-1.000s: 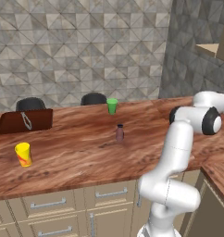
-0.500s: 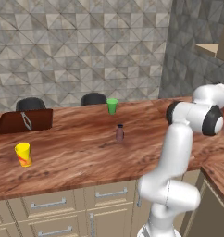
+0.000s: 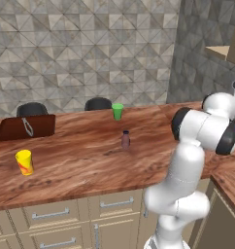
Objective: Place the drinks on the dining counter in a tight cluster.
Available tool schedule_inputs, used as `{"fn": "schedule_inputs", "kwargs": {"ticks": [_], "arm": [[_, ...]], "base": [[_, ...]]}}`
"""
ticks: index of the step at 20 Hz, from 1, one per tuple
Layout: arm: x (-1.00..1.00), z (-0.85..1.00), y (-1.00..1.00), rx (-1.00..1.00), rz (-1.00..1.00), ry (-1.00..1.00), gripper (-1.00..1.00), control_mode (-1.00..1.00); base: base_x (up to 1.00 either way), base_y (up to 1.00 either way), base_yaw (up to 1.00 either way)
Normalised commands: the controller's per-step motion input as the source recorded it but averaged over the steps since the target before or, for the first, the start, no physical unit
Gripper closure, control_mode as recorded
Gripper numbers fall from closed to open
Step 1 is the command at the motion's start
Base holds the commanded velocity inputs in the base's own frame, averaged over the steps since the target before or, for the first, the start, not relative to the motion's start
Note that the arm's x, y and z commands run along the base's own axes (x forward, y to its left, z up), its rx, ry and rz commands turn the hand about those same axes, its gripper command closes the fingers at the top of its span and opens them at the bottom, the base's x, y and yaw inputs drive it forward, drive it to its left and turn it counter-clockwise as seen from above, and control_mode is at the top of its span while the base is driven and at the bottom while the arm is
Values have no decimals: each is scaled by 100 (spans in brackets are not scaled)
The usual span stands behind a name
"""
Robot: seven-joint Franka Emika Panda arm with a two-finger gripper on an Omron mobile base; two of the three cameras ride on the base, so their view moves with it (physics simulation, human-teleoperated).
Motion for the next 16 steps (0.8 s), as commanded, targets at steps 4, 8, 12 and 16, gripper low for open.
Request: {"fn": "schedule_inputs", "kwargs": {"ticks": [4,8,12,16], "arm": [[-1,37,71,-1,7,8,100,-100],[-3,42,64,0,9,16,100,-100],[0,42,57,0,9,18,100,-100],[0,19,66,0,9,2,100,-100]], "base": [[0,0,0],[0,0,0],[0,0,0],[0,0,0]]}}
